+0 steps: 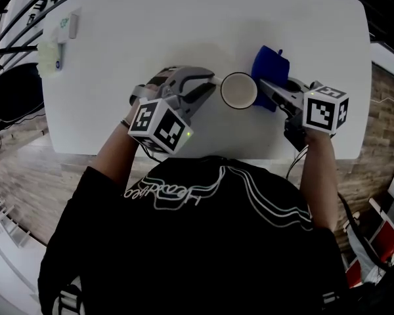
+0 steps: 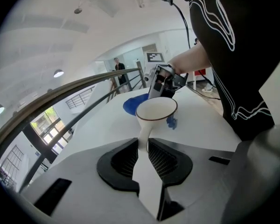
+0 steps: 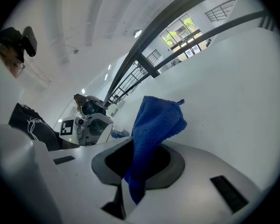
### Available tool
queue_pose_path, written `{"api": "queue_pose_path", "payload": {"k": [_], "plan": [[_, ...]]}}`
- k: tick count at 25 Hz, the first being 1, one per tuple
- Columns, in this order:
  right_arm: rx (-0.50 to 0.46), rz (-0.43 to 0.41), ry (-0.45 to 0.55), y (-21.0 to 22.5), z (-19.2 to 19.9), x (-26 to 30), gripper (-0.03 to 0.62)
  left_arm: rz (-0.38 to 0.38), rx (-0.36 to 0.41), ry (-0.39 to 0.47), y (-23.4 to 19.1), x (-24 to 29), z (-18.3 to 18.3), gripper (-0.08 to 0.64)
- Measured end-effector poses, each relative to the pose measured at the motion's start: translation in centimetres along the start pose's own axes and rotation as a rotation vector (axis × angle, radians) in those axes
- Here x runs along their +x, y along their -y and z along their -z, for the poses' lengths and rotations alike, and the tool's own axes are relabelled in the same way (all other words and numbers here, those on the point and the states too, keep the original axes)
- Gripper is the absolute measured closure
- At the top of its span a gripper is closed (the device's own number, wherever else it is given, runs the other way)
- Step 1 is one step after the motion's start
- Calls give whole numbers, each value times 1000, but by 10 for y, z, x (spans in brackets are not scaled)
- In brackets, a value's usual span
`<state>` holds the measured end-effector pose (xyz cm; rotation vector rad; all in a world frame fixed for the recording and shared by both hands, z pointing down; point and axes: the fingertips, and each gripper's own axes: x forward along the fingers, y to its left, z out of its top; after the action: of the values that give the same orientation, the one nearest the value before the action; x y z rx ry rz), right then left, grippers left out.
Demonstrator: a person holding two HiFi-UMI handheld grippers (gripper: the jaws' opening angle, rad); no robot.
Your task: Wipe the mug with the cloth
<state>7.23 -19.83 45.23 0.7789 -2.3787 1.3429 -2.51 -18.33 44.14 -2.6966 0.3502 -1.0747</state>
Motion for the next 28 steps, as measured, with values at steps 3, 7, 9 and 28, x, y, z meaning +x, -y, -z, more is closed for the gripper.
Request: {"api": "queue_pose_path", "payload": {"k": [3, 7, 9, 28], "plan": [[-14, -24, 29, -5, -8, -12, 541, -1, 17, 4, -1, -1, 1, 486], [-49, -93, 72, -34, -20, -20, 541, -7, 40, 12, 0, -17, 5, 486], [-66, -135, 75, -38, -30, -20, 541, -3, 59, 8, -6, -13, 5, 486], [-197, -306, -82, -39, -55, 13, 541, 116, 164, 41, -34, 17, 8, 489]]}}
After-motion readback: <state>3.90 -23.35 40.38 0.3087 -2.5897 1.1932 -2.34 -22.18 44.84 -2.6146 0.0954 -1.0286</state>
